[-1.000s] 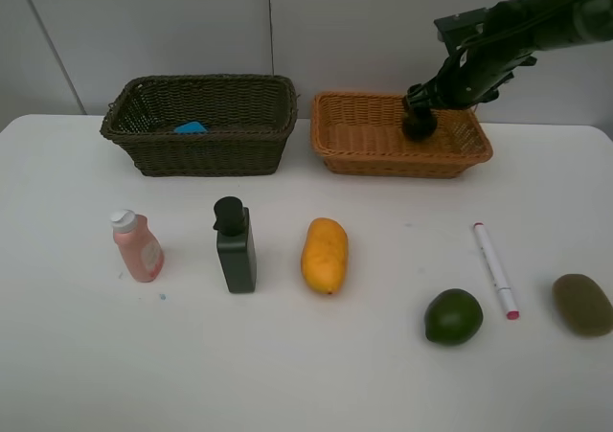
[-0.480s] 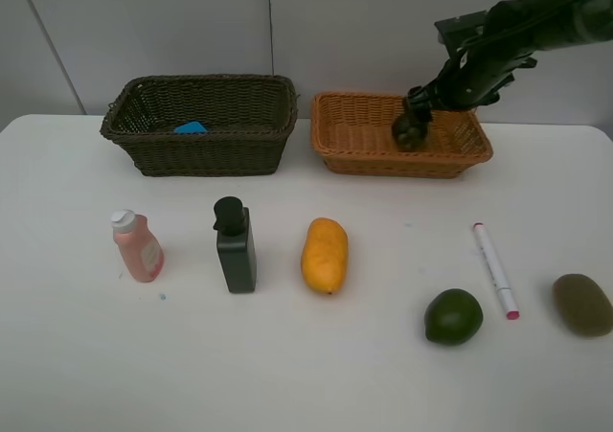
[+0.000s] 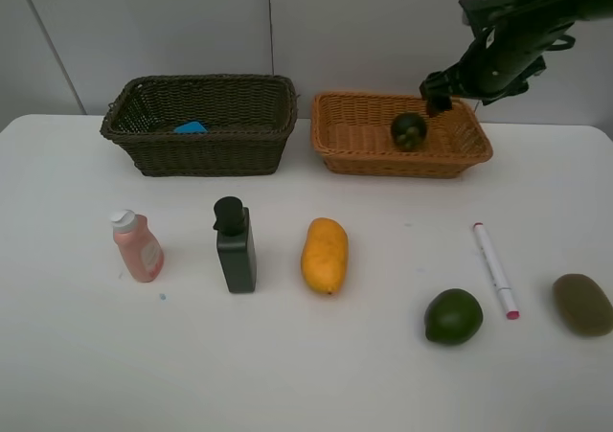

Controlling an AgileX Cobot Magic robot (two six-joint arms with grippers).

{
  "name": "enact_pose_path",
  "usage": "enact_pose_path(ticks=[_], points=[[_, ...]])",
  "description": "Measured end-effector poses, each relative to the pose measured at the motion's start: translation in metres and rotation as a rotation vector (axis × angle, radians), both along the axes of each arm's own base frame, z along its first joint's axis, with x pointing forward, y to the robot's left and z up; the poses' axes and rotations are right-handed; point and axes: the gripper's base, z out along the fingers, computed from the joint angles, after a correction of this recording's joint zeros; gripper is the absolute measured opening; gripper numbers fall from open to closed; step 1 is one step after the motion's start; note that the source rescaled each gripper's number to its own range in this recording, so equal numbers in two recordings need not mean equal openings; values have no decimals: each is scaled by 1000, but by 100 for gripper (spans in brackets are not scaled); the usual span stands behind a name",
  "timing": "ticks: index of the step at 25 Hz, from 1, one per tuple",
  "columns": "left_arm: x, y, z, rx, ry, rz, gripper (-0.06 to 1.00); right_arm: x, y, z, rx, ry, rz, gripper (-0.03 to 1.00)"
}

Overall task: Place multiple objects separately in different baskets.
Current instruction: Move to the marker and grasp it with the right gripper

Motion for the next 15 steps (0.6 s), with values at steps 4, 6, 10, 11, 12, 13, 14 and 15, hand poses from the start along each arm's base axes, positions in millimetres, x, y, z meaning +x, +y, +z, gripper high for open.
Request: enact_pose_path(ticks=[4, 6, 10, 11, 12, 13, 14, 15], points=[[0, 0, 0, 0, 0, 0, 100, -23, -4, 1, 0, 30, -10, 98], [0, 0, 0, 0, 0, 0, 100, -35, -6, 0, 1, 48, -19, 98], [0, 0, 0, 0, 0, 0, 100, -57, -10, -7, -1, 109, -45, 98], [0, 0, 0, 0, 0, 0, 100, -62, -11, -11, -6, 131, -49, 98], [0, 0, 0, 0, 0, 0, 100, -67, -13, -15, -12, 156, -52, 98], [0, 0, 0, 0, 0, 0, 100, -71, -13, -19, -18, 181, -55, 98], [0, 0, 0, 0, 0, 0, 100, -75, -14, -24, -22, 205, -57, 98], [0, 0, 0, 0, 0, 0, 100, -79, -15, -29, -22, 227, -61, 98]])
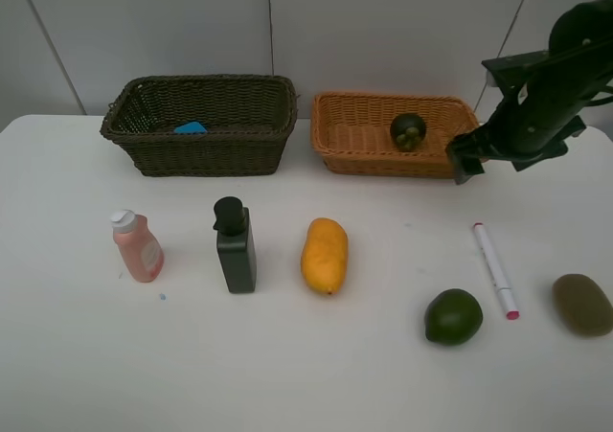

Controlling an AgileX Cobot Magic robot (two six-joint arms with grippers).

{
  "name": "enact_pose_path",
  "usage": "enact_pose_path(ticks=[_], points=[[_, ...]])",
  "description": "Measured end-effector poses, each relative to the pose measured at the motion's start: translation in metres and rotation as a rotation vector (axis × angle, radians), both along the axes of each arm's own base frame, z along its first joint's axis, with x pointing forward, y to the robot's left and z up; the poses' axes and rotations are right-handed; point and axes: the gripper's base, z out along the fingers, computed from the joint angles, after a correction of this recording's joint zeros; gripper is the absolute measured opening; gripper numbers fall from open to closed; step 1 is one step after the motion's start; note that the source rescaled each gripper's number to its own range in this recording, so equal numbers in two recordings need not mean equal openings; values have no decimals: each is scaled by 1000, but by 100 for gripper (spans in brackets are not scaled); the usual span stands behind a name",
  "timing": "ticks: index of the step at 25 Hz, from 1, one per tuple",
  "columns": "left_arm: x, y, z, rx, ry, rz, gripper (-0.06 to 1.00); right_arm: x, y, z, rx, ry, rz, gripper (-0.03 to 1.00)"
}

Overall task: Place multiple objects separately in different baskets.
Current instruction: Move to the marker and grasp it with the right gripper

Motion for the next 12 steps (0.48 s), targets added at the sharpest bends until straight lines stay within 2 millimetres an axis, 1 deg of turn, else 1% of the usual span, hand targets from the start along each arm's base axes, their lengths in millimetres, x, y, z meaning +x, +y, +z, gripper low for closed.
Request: enact_pose_path(ticks=[6, 12], points=[[0, 0, 0, 0, 0, 0, 100, -17, 0, -19, 25, 92, -33, 98], [0, 0, 0, 0, 0, 0, 100, -23, -1, -38, 9, 199, -52, 98]])
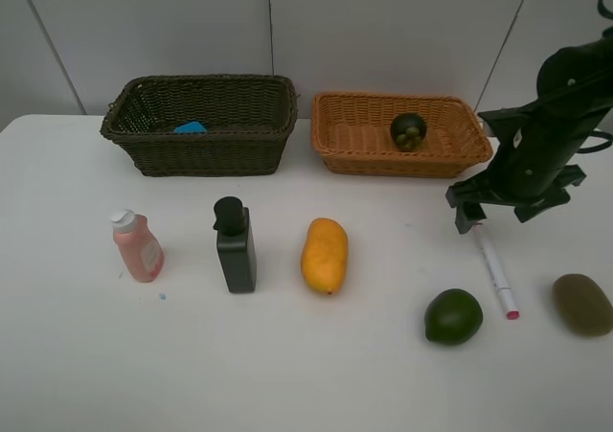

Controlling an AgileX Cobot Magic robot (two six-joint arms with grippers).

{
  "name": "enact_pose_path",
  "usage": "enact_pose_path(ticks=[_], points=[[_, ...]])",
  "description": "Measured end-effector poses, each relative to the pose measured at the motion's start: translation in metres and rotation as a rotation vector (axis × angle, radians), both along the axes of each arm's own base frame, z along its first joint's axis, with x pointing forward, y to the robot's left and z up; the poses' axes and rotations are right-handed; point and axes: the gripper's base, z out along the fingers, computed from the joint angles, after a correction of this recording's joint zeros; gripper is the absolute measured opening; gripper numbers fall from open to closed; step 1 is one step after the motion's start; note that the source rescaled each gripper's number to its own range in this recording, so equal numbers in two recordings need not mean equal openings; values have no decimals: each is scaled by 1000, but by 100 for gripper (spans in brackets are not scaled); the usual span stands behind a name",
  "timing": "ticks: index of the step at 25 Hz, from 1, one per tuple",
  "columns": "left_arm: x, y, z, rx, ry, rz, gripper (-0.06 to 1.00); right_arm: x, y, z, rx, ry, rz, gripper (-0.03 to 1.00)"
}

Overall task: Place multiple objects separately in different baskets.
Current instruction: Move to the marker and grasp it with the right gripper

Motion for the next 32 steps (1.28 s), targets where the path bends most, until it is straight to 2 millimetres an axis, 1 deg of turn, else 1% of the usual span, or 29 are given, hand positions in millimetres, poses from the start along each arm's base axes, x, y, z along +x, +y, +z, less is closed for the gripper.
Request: enact_pose_path(ticks=[14, 19, 27, 29, 31, 32], points=[[0, 0, 0, 0, 0, 0, 100, 0, 2, -38, 6, 122, -27, 98], [0, 0, 0, 0, 0, 0, 100, 1, 4, -44, 22, 130, -39, 98], [0, 0, 0, 0, 0, 0, 100, 2, 6, -45, 42, 117, -52, 98], [0, 0, 0, 0, 0, 0, 100, 3, 6, -45, 45, 110, -51, 96], [0, 0, 0, 0, 0, 0, 100, 4, 6, -46, 49, 103, -52, 91], [0, 0, 0, 0, 0, 0, 100, 4, 6, -45, 50, 100, -52, 86]])
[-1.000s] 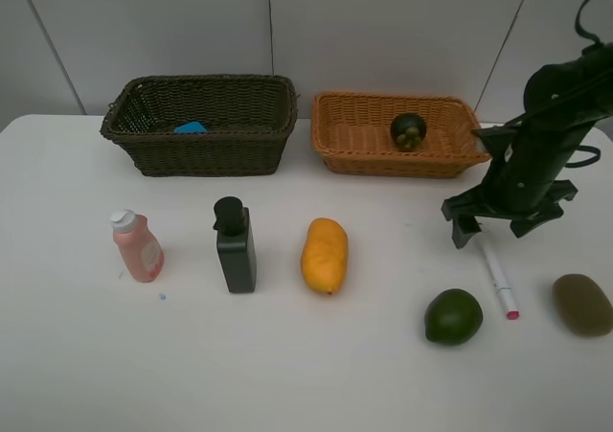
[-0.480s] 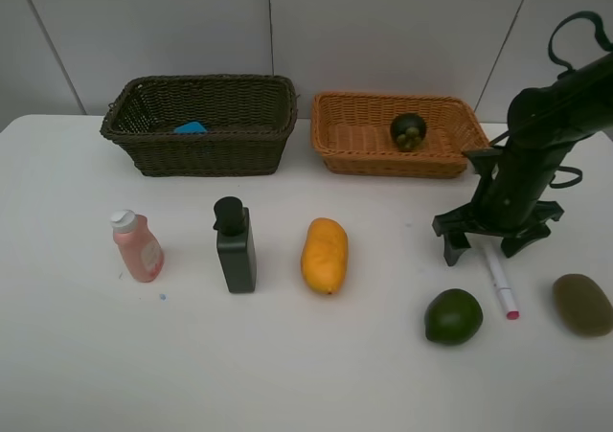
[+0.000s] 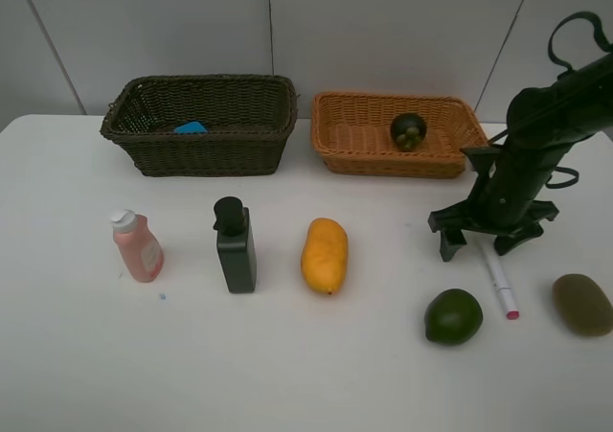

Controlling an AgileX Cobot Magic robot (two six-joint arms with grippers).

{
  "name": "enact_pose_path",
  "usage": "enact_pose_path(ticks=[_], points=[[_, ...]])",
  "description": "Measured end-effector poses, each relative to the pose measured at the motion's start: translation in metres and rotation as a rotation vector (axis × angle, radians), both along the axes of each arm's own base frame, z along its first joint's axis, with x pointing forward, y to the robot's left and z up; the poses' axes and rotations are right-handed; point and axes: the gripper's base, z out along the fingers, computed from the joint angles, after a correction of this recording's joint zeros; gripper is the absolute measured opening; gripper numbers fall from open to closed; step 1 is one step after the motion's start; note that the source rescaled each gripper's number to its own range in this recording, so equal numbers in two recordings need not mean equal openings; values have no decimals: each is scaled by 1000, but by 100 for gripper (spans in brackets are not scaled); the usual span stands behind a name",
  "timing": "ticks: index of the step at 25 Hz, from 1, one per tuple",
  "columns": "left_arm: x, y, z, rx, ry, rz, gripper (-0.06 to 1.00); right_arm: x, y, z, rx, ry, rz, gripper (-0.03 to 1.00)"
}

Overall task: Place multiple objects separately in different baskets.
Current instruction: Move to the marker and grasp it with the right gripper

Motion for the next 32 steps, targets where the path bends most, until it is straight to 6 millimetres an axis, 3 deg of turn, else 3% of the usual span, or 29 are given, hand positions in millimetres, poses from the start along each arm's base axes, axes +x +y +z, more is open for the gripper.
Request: enact_pose_path(ticks=[3, 10, 32], points=[[0, 0, 0, 0, 0, 0, 100, 1, 0, 0, 2, -7, 1, 65], [0, 0, 0, 0, 0, 0, 100, 1, -2, 0, -27, -6, 33, 0], [0, 0, 0, 0, 0, 0, 100, 2, -6, 7, -69, -30, 84, 0]])
